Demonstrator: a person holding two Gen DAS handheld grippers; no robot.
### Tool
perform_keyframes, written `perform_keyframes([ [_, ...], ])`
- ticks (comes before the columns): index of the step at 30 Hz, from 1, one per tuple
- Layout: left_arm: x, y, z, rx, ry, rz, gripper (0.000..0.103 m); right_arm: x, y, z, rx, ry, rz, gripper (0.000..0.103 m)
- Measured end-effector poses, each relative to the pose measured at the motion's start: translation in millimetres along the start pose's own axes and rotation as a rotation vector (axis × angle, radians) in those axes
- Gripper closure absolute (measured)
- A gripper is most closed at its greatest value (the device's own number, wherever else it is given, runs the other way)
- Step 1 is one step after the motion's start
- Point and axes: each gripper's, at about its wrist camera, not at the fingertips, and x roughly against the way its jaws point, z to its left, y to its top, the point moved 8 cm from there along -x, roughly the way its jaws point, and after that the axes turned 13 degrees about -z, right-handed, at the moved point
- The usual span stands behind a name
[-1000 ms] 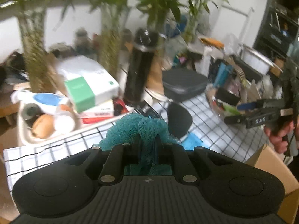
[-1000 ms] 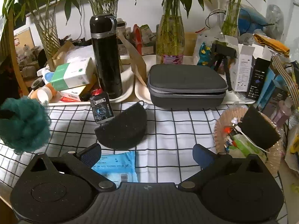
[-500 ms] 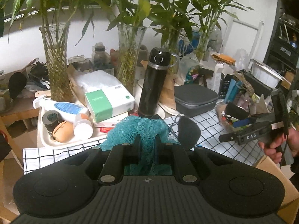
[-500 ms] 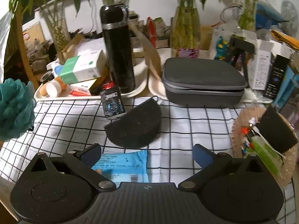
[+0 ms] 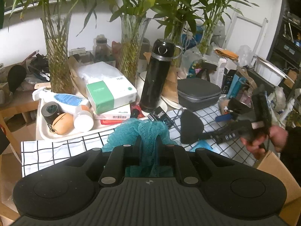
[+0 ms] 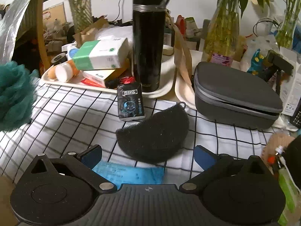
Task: Organize soft objects
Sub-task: 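Lift the loofah with the left gripper while the right grasps the black foam sponge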
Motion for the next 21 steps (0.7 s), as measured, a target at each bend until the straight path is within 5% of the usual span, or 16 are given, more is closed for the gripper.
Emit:
perform_keyframes([
  [10, -1.2, 4.1, 1.0, 0.020, -0.011, -0.005, 0.090, -34.6, 4.7, -29.2, -0.283, -0.061, -0.021, 0.000],
  [21, -3.8, 2.1, 3.3, 0.030, -0.009, 0.009, 0.090, -59.6, -7.4, -30.6, -0.300, -0.158, 0.065, 0.004],
])
